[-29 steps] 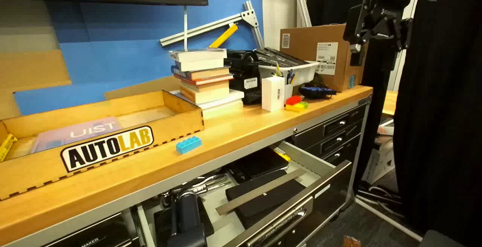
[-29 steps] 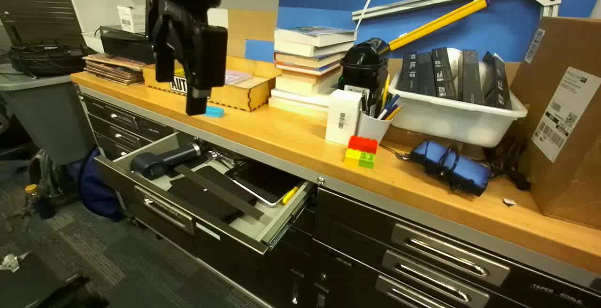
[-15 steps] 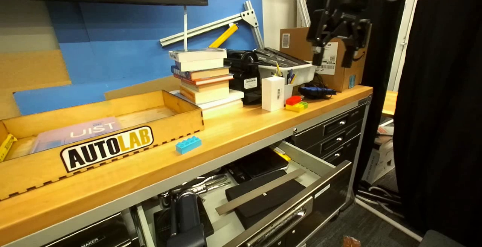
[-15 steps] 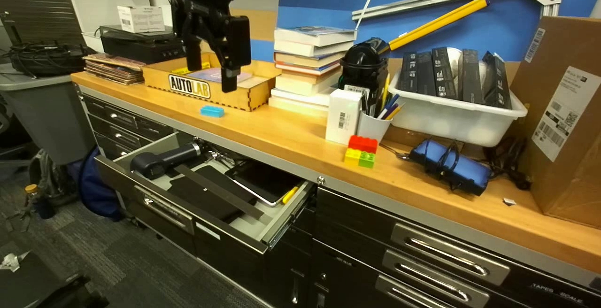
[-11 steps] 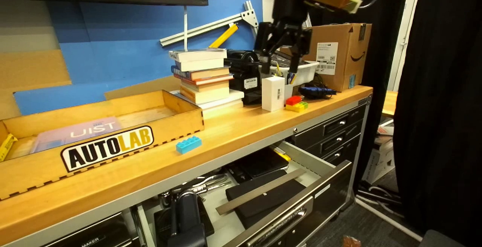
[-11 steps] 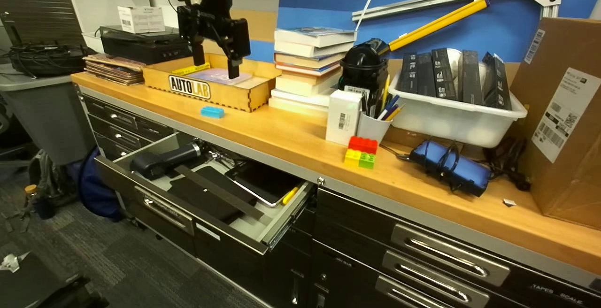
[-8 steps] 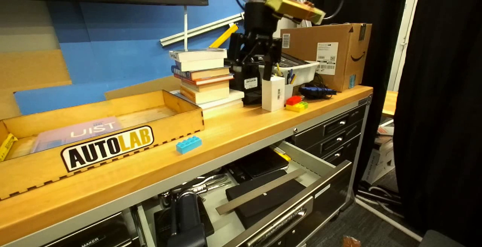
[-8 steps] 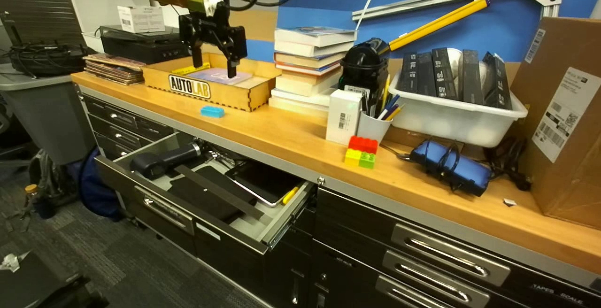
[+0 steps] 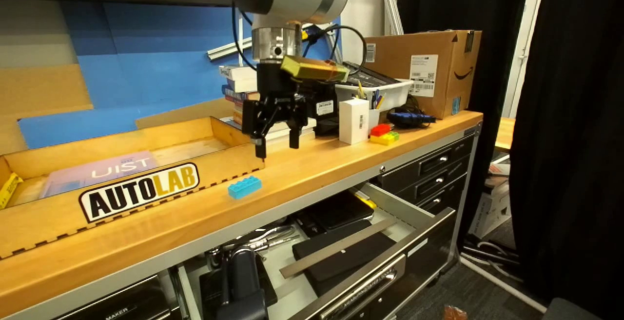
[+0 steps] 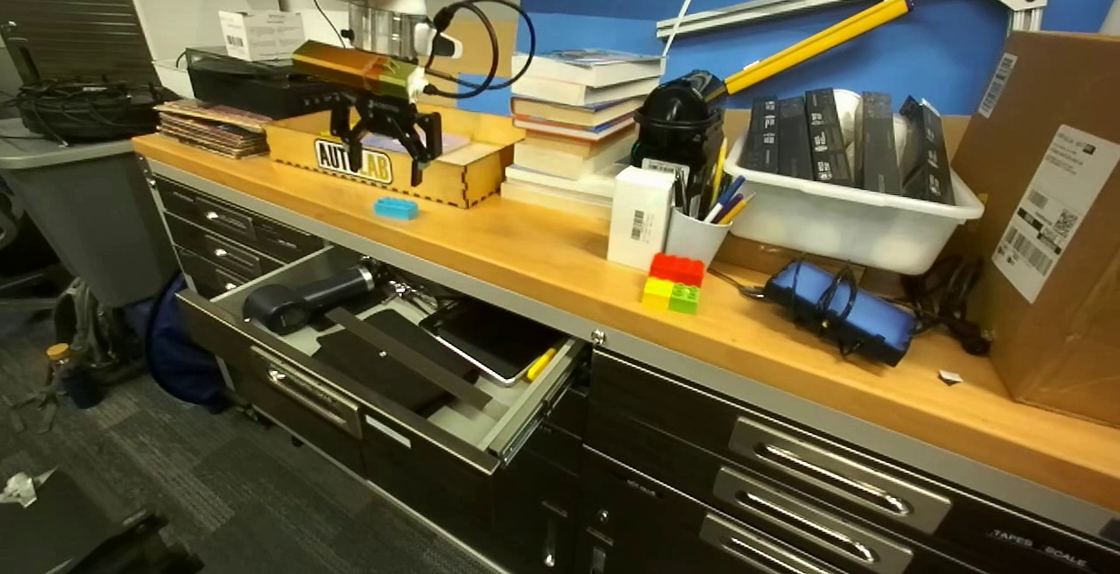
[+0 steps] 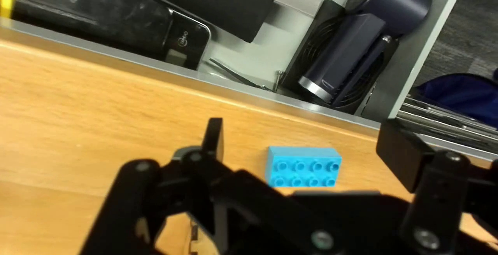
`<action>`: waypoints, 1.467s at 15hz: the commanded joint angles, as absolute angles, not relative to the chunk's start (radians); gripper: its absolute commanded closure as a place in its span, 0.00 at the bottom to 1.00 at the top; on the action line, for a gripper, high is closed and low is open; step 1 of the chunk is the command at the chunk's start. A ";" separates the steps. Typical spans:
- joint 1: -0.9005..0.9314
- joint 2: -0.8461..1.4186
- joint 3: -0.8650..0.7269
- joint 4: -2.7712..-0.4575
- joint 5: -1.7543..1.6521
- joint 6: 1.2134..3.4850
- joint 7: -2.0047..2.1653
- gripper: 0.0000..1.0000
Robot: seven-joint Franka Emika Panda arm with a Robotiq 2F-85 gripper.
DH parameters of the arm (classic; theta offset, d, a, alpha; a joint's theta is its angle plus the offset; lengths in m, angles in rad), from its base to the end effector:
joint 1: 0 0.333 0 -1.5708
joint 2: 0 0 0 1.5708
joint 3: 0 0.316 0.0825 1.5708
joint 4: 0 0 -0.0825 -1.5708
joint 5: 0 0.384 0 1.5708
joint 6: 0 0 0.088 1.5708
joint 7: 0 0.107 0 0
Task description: Put the blue object in the open drawer then close the drawer
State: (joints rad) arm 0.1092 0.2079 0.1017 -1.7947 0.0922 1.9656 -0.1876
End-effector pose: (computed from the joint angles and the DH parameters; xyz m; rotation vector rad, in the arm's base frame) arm 0.5991 0.1309 0.4302 -2.9871 -0.5430 0.0569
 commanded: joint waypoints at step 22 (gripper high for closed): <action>0.252 0.383 0.099 -1.772 -0.291 2.345 0.090 0.00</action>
